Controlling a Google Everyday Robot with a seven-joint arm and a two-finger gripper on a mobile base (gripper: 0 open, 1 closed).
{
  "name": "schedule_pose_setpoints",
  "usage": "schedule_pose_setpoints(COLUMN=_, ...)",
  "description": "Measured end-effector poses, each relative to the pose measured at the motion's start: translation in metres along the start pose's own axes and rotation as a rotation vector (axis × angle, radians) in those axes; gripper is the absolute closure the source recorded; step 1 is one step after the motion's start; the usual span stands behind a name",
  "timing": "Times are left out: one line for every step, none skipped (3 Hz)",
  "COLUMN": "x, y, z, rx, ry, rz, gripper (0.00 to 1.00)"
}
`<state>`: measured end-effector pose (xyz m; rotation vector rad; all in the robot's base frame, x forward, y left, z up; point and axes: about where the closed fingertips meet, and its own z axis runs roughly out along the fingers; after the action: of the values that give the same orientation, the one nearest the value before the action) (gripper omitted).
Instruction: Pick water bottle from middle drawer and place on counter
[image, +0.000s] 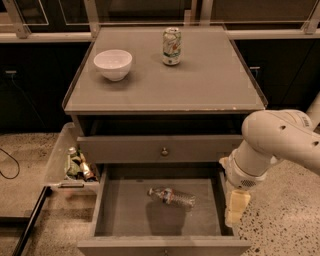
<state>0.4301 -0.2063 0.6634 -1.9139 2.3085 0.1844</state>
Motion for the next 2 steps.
schedule_pose_setpoints(x=0.001, y=0.001, z=0.018, rx=0.033, ry=-0.049, rz=0.012, gripper=0.0)
schedule_pose_setpoints(x=0.003, y=-0.001, z=0.058, rx=0.076, ry=-0.156, rz=0.023, gripper=0.0)
